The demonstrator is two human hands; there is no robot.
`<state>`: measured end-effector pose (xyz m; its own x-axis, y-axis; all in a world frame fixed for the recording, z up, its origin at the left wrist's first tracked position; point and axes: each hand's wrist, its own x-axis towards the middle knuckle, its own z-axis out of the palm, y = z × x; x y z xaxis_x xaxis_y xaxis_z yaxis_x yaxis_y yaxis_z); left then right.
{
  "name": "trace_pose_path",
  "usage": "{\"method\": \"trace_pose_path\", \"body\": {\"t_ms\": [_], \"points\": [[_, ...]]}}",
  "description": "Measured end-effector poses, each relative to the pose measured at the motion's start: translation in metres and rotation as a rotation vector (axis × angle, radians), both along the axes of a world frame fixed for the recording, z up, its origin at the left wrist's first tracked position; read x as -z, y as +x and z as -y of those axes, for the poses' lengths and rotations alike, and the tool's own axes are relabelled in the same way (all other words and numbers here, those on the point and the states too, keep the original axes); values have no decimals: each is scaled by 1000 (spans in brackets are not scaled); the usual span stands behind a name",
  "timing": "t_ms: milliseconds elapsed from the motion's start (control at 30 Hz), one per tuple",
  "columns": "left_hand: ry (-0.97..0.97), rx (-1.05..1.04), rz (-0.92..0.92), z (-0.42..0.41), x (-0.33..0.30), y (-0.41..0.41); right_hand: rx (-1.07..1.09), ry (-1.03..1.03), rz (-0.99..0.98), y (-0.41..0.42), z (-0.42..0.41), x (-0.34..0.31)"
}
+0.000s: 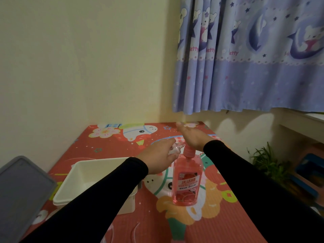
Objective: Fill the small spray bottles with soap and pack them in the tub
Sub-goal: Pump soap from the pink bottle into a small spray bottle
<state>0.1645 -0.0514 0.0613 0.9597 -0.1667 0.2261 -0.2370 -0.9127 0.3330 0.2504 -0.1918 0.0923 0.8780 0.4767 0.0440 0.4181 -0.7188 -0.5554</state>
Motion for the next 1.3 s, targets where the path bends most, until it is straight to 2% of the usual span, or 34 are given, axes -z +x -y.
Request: {"method": "trace_pose_path", "body": {"t_ms": [200, 333, 500, 800, 967, 1200, 1300], "points": [[7, -8, -55, 1, -8, -2, -16, -39, 64, -2, 1, -5], [16, 6, 15, 0, -15, -2, 13, -46, 112, -4, 4, -17], [0, -3, 13, 2, -1, -2, -9, -8, 33, -6, 1, -2], [6, 13, 16, -3, -11, -1, -8, 11, 42, -2, 5, -16], [33, 8, 24, -2, -2, -1, -21, 3, -17, 2, 1, -2], [8, 2, -40, 0, -8, -4, -3, -3, -26, 1, 1, -5], [-5, 1, -9, -1, -12, -3, 11, 12, 14, 3, 6, -12]]}}
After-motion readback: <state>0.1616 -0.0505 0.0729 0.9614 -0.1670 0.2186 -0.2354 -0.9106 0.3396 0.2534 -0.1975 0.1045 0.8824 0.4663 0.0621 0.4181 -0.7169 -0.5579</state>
